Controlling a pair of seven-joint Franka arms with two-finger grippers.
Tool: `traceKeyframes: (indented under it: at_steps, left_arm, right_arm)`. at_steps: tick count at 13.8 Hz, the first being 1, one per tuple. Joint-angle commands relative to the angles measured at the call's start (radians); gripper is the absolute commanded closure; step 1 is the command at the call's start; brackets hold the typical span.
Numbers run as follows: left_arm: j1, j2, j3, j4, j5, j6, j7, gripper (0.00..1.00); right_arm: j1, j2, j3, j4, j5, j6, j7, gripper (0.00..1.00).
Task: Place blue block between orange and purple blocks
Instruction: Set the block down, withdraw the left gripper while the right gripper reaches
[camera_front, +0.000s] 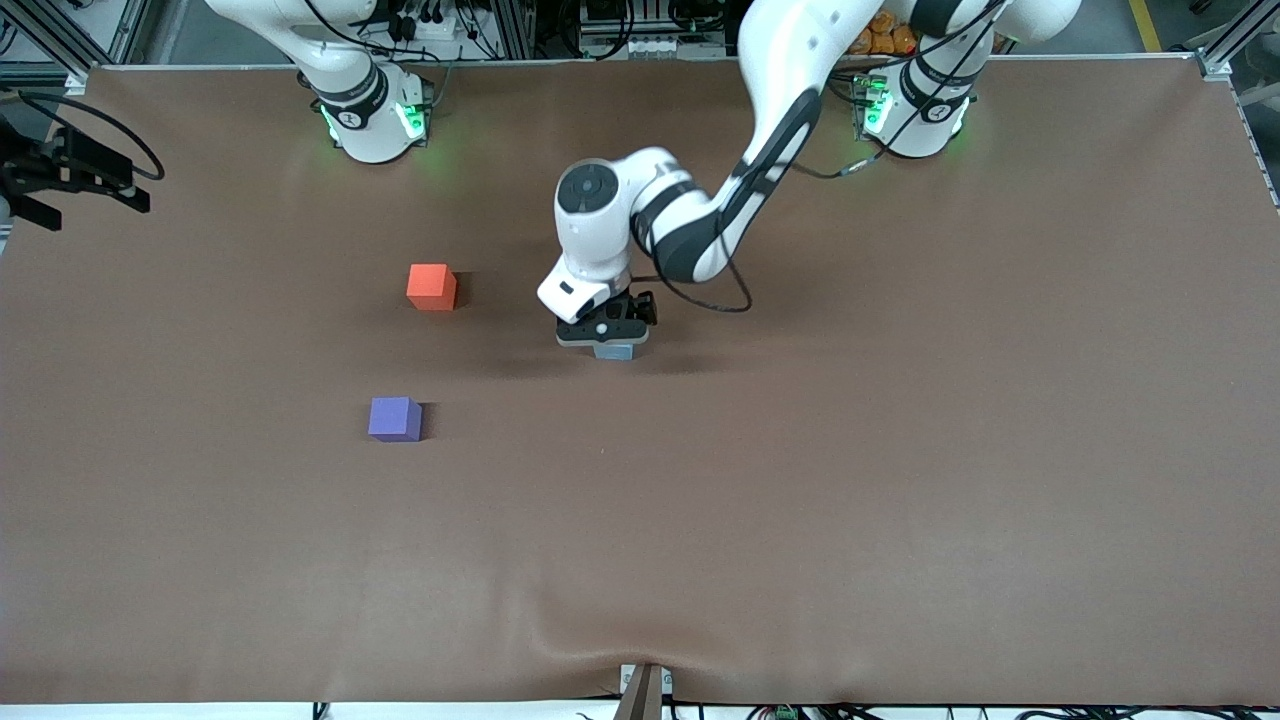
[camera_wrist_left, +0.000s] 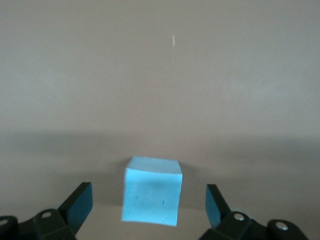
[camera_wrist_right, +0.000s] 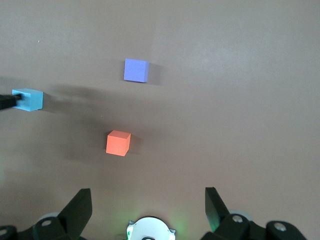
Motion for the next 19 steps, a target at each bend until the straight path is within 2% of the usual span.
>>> traceKeyframes:
  at_steps: [1, 4, 6, 8, 10, 13, 15, 16, 19]
  left_arm:
    - [0.075, -0.186, 0.01, -0.04, 0.017, -0.142, -0.019, 0.0]
    - [0.214, -0.308, 0.009, -0.046, 0.025, -0.306, 0.002, 0.0]
    - [0.323, -0.376, 0.007, -0.046, 0.016, -0.366, 0.119, 0.0]
    - [0.424, -0.43, 0.002, -0.048, -0.001, -0.416, 0.233, 0.0]
    - [0.509, -0.456, 0.002, -0.049, -0.027, -0.448, 0.357, 0.0]
    - [0.604, -0.474, 0.001, -0.052, -0.029, -0.498, 0.538, 0.0]
    - [0.653, -0.474, 0.001, -0.052, -0.047, -0.524, 0.658, 0.0]
    - [0.676, -0.476, 0.001, -0.052, -0.049, -0.555, 0.727, 0.0]
    - [0.744, -0.474, 0.001, -0.052, -0.049, -0.632, 1.032, 0.0]
  right_arm:
    - [-0.009, 0.05, 0.01, 0.002, 0.005, 0.005, -0.015, 0.0]
    - [-0.01, 0.166, 0.01, 0.002, 0.011, 0.007, -0.015, 0.0]
    - [0.0, 0.216, 0.016, 0.001, 0.039, 0.008, -0.008, 0.0]
    - [0.103, 0.226, 0.019, -0.021, 0.062, 0.061, 0.053, 0.0]
    - [0.211, 0.234, 0.02, -0.098, 0.065, 0.191, 0.315, 0.0]
    - [0.308, 0.249, 0.029, -0.218, 0.079, 0.382, 0.388, 0.0]
    - [0.377, 0.283, 0.029, -0.27, 0.201, 0.471, 0.528, 0.0]
    - [0.426, 0.303, 0.029, -0.293, 0.223, 0.546, 0.611, 0.0]
    - [0.542, 0.393, 0.029, -0.311, 0.223, 0.724, 0.707, 0.0]
